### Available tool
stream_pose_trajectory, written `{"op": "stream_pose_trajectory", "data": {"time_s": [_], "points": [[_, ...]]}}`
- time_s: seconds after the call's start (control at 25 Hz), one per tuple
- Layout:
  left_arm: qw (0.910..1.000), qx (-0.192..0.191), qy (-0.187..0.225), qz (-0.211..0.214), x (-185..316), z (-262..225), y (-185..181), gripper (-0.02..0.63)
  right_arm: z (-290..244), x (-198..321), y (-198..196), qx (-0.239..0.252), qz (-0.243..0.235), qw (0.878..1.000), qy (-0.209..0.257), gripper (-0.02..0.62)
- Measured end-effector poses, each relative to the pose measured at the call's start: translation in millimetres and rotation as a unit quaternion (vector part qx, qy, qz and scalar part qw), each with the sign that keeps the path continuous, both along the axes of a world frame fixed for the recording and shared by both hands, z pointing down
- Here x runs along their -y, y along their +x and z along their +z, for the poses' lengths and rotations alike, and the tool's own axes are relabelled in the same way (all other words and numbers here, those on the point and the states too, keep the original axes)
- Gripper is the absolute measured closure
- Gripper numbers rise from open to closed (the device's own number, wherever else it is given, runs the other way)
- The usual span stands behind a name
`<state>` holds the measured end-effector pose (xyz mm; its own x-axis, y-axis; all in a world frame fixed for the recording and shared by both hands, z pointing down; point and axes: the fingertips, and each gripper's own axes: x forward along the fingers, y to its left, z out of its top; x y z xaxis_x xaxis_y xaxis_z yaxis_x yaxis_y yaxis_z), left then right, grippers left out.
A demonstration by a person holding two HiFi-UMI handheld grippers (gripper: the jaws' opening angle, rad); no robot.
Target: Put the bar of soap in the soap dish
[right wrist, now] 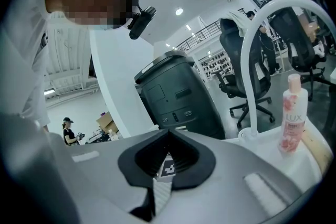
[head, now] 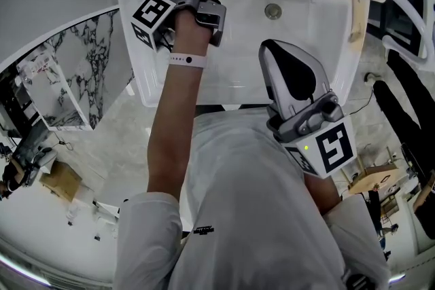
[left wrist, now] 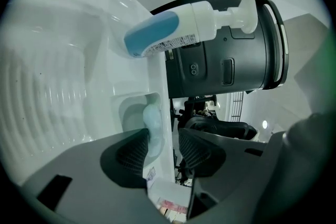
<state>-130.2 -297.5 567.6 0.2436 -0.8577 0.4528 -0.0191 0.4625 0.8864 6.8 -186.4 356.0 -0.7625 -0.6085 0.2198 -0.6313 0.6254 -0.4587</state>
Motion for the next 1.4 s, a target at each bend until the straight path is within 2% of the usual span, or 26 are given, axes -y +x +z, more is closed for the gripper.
{"op": "stream_pose_trajectory", "data": {"time_s": [0.2,0.44,0.84,1.0,1.24,1.4], "points": [[0.9999,0.016,-0.001,-0.003,-4.1,-4.1,0.0,0.436,-4.9,-4.0,0.2,0.002,-0.002,1.000,0.010,0.595],[0.9999,0.010,-0.001,-0.004,-10.2,-6.7,0.7,0.436,-11.7,-4.1,5.0,0.009,0.002,1.000,0.015,0.595],[0.9998,0.009,0.014,0.005,-27.2,-30.3,2.5,0.440,-24.1,-7.7,13.9,-0.012,0.005,0.999,0.039,0.595],[0.9991,0.020,0.029,0.021,-33.5,-47.3,5.8,0.471,-27.5,-7.9,15.8,-0.029,0.002,0.998,0.053,0.595],[0.9960,0.060,0.047,0.047,-50.7,-71.5,10.7,0.569,-35.3,-8.3,25.0,-0.041,0.006,0.997,0.066,0.595],[0.9896,0.094,0.073,0.080,-62.1,-96.7,16.4,0.597,-43.2,-7.4,32.4,-0.055,0.011,0.996,0.076,0.595]]}}
